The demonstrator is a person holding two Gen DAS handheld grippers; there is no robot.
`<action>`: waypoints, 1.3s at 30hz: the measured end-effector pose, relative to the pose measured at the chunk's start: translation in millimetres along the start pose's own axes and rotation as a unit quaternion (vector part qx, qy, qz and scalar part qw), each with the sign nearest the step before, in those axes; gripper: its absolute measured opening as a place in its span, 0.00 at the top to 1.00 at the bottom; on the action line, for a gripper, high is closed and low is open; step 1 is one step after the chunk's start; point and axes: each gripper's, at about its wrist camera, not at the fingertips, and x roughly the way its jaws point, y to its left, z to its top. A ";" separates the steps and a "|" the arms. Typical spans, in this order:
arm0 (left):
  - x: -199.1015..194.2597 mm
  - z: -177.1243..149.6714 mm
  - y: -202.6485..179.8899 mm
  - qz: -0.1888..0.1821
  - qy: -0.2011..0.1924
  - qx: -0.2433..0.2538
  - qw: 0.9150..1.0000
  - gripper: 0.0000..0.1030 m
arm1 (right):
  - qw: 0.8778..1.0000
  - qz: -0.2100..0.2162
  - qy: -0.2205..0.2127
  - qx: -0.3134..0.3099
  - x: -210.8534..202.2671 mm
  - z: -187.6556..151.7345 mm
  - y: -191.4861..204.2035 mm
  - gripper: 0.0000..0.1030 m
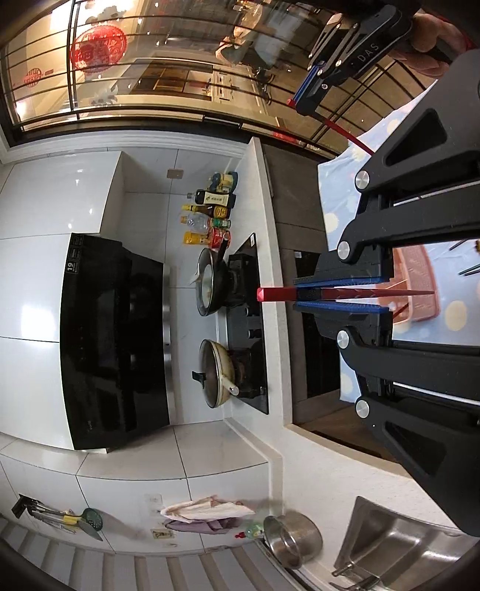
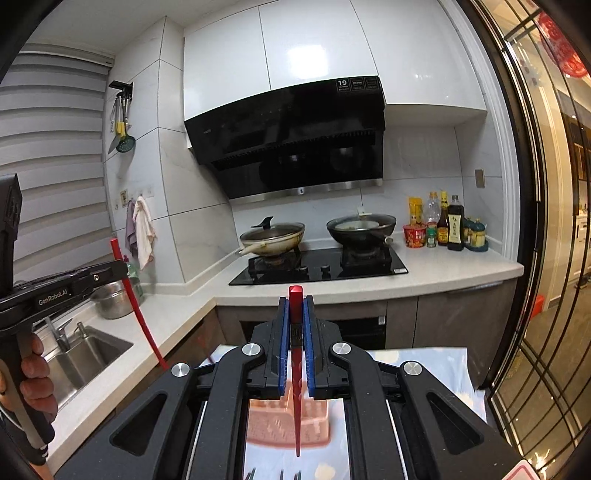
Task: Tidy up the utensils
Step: 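Lower both red chopsticks into the pink holder and open both tools, then withdraw both tools from the holder back toward the remaining chopsticks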
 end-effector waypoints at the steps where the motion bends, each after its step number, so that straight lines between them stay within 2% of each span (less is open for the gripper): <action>1: 7.5 4.2 0.5 0.003 0.001 0.001 1.000 0.93 | 1.000 -0.001 -0.001 -0.001 8.9 4.7 0.1 0.93; 5: 35.4 13.1 4.5 0.008 0.009 0.000 1.000 0.93 | 1.000 -0.006 -0.001 -0.004 41.2 15.5 0.5 0.93; 9: 60.7 7.5 8.0 0.008 0.023 -0.003 1.000 0.93 | 1.000 -0.009 0.009 -0.005 72.1 13.5 1.3 0.93; 18: 105.0 -24.6 13.8 0.009 0.073 -0.005 0.997 0.93 | 0.997 -0.010 0.071 -0.008 129.2 -26.9 1.1 0.93; 22: 115.3 -35.0 15.0 0.008 0.088 -0.007 0.996 0.93 | 0.996 -0.008 0.091 -0.006 138.9 -41.6 -2.9 0.93; 24: 115.8 -39.6 14.3 0.011 0.090 -0.007 0.996 0.93 | 0.996 -0.007 0.092 -0.002 138.7 -45.8 -5.9 0.89; 25: 115.8 -41.9 13.2 0.015 0.090 -0.006 0.996 0.86 | 0.996 -0.009 0.092 -0.001 137.5 -46.8 -6.6 0.81; 26: 114.5 -43.8 11.5 0.018 0.088 -0.003 0.996 0.73 | 0.996 -0.012 0.090 0.000 135.0 -46.8 -6.6 0.71; 27: 112.2 -45.9 10.1 0.024 0.085 0.000 0.996 0.65 | 0.996 -0.014 0.086 0.000 131.0 -46.7 -7.0 0.67; 28: 110.4 -47.4 8.5 0.030 0.081 0.003 0.996 0.53 | 0.997 -0.014 0.082 0.000 126.0 -46.6 -7.6 0.65; 30: 103.5 -50.9 5.8 0.038 0.074 0.009 0.996 0.46 | 0.997 -0.014 0.080 -0.003 116.3 -47.4 -8.0 0.64; 32: 95.1 -53.3 5.9 0.044 0.070 0.006 0.997 0.28 | 0.997 -0.013 0.079 -0.003 104.6 -48.2 -9.0 0.60; 34: 83.2 -56.0 7.3 0.051 0.062 0.002 0.997 0.17 | 0.997 -0.013 0.075 -0.004 90.3 -49.7 -9.4 0.57; 35: 76.9 -57.4 7.1 0.054 0.058 0.002 0.997 0.13 | 0.997 -0.013 0.073 -0.005 82.2 -50.5 -9.6 0.57; 39: 50.9 -68.6 5.7 0.057 0.056 0.009 0.997 0.11 | 0.998 -0.011 0.066 0.003 45.6 -57.8 -14.0 0.51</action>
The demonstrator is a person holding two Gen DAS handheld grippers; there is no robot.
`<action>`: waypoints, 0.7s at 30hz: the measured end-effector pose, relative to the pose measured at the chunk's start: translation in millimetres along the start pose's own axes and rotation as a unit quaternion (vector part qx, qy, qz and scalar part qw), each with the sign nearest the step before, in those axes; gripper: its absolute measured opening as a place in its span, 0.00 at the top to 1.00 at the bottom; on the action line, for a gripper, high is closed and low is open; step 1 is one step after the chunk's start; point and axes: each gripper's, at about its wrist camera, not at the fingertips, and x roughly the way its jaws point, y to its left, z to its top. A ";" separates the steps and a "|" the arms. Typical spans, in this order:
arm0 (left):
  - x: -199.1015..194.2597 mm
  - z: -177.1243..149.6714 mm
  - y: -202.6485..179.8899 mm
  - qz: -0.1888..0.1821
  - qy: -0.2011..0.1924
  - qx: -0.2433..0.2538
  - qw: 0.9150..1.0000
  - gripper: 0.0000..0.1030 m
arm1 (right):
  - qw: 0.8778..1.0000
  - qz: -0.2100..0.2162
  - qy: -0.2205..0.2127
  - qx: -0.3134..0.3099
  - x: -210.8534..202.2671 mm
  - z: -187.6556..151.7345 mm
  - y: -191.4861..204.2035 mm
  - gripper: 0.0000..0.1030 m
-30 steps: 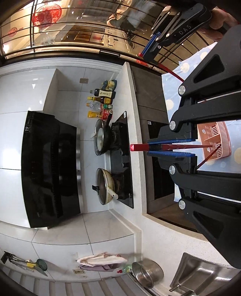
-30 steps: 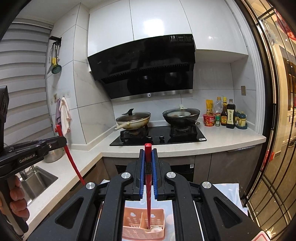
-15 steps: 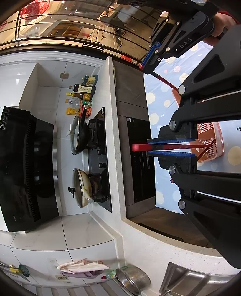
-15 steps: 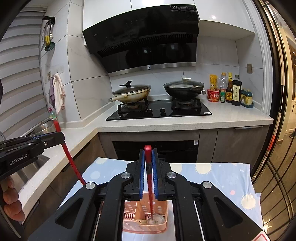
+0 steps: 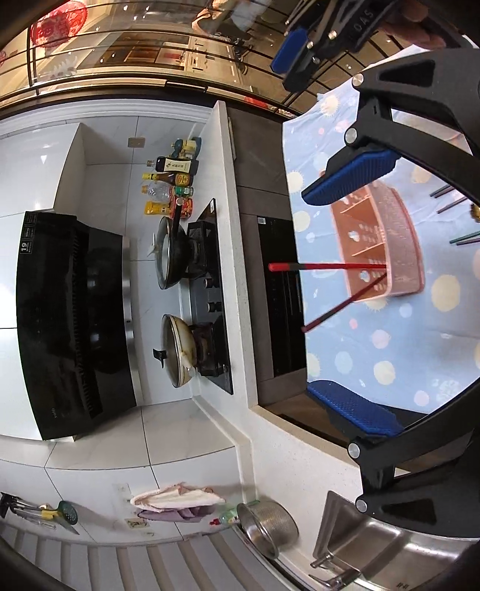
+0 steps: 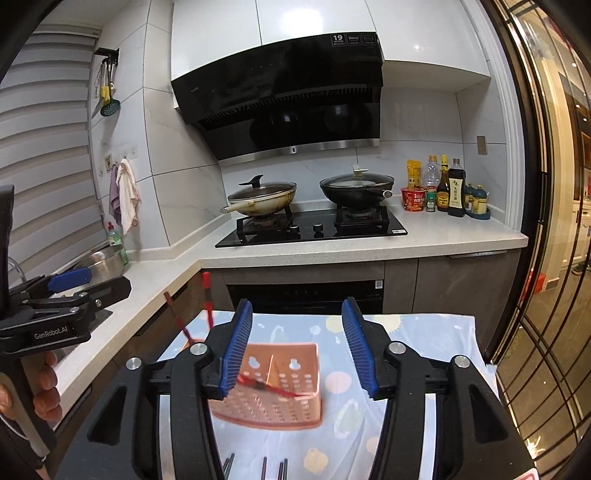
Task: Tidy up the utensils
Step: 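Withdraw both tools from the holder back toward the remaining chopsticks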
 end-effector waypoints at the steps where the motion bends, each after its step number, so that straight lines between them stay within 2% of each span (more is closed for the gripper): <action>1: -5.6 -5.2 0.2 0.000 0.002 0.001 1.000 0.11 | 1.000 0.001 0.001 0.003 -9.1 -3.9 -1.5 0.51; 6: -32.4 -41.7 0.7 0.001 0.019 0.002 1.000 0.08 | 1.000 -0.002 0.010 0.006 -52.2 -37.1 -4.5 0.49; 13: -54.4 -118.2 -10.6 0.017 0.070 0.014 0.997 0.07 | 0.998 -0.030 0.055 -0.014 -98.4 -112.1 -1.7 0.49; 21: -58.3 -208.0 -22.6 -0.020 0.162 -0.015 0.986 0.07 | 0.992 -0.040 0.118 -0.002 -123.2 -197.4 0.9 0.49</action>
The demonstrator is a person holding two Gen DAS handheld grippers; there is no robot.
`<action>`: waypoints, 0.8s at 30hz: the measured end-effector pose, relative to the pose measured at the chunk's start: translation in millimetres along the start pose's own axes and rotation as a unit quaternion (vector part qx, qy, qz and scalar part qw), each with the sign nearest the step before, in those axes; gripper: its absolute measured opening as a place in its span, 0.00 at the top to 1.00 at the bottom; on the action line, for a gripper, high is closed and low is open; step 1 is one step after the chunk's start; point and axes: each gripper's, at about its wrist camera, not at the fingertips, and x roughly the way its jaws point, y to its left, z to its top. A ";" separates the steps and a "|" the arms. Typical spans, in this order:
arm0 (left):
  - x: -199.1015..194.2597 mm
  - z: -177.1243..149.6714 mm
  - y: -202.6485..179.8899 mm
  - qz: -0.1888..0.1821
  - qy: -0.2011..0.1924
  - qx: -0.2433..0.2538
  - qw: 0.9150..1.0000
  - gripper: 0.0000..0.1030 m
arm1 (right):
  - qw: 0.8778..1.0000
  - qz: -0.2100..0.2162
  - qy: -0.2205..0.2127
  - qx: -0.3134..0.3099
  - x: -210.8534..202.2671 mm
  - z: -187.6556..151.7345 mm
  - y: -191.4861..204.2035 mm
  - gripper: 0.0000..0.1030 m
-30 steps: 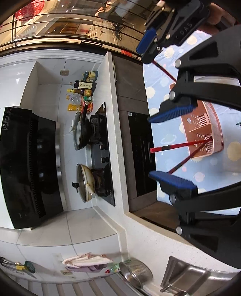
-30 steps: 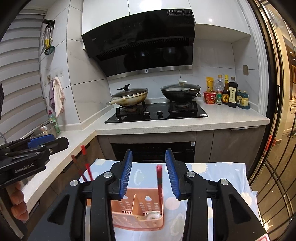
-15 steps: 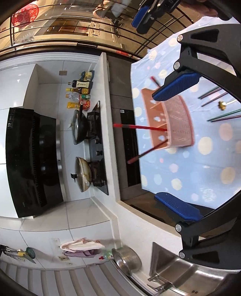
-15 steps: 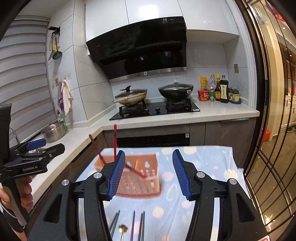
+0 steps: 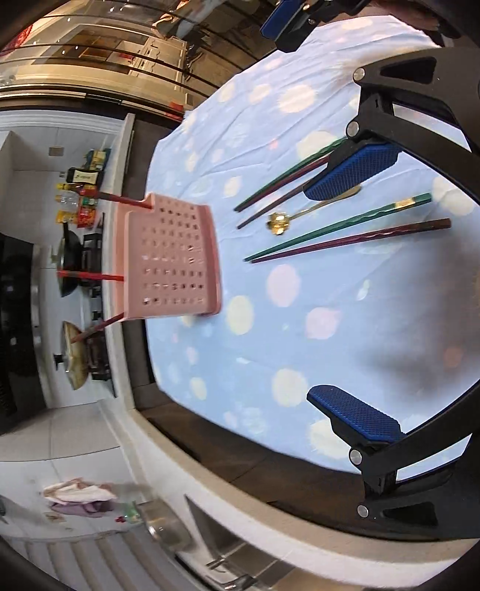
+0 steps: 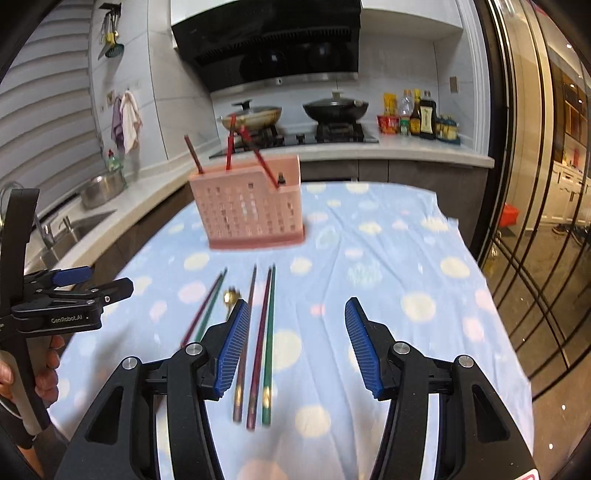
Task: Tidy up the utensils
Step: 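Withdraw both tools from the holder back toward the remaining chopsticks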
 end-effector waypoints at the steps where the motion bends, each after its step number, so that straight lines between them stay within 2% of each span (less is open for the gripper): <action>1: 4.4 -7.3 0.1 -0.006 0.014 -0.005 1.000 0.07 | 1.000 -0.004 0.007 0.000 1.1 -9.7 0.6 0.49; 4: 15.6 -25.4 0.3 -0.014 0.043 -0.015 0.999 0.07 | 1.000 -0.012 0.025 0.005 6.4 -30.7 2.2 0.49; 11: 21.1 -60.3 -7.3 0.002 0.055 0.005 0.998 0.07 | 0.997 -0.008 0.061 0.038 24.6 -61.5 -1.1 0.49; 17: 26.8 -82.2 -16.0 0.006 0.067 0.030 0.997 0.07 | 0.996 -0.008 0.075 0.037 37.1 -72.8 5.6 0.52; 24: 34.5 -92.6 -12.9 0.001 0.076 0.027 0.997 0.07 | 0.997 -0.013 0.079 0.020 45.4 -74.5 13.1 0.60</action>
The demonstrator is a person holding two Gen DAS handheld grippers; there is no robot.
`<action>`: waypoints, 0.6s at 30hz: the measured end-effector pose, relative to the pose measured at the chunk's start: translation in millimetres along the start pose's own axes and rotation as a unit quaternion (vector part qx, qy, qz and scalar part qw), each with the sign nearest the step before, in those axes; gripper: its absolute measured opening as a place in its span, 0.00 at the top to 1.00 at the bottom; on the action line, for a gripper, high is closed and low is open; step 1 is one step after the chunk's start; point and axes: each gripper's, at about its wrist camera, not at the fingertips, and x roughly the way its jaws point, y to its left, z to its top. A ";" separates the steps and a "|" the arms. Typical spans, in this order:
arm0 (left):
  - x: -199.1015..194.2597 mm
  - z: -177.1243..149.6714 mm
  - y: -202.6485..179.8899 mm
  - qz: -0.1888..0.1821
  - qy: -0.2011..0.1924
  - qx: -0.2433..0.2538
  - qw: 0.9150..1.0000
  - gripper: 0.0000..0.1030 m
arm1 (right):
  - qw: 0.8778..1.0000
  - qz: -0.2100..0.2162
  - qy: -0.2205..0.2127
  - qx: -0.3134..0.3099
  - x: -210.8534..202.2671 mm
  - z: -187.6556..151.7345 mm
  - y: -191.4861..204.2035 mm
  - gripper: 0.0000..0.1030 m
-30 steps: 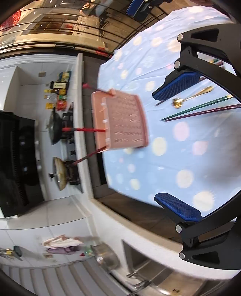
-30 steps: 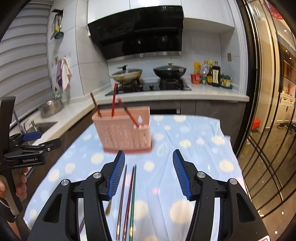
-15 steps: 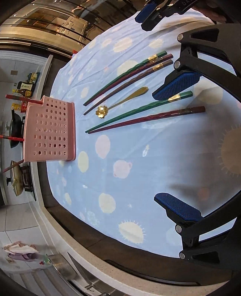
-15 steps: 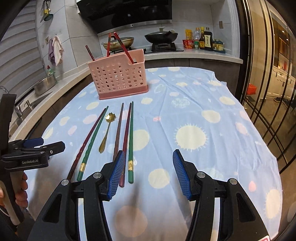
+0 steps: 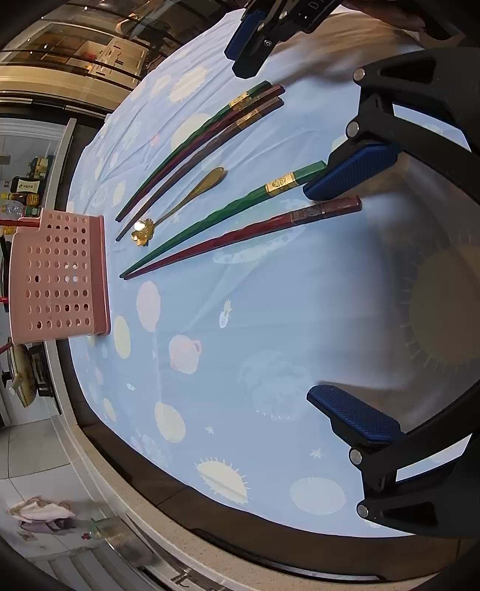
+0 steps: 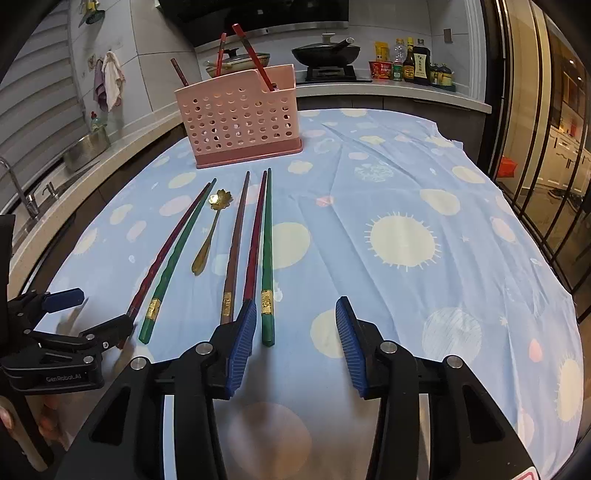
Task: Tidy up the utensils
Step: 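Withdraw both tools from the holder back toward the remaining chopsticks, then move the left tool onto a dark-red chopstick while the right tool moves onto a green chopstick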
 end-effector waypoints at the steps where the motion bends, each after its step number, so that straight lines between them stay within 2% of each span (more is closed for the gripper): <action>1: 0.8 -0.7 -0.8 0.002 0.001 0.001 1.000 0.07 | 1.000 0.000 0.001 0.000 1.4 0.0 0.6 0.62; 18: 6.1 -1.9 -0.2 -0.014 -0.006 -0.002 1.000 0.08 | 1.000 0.006 0.025 -0.012 21.9 0.8 9.7 0.80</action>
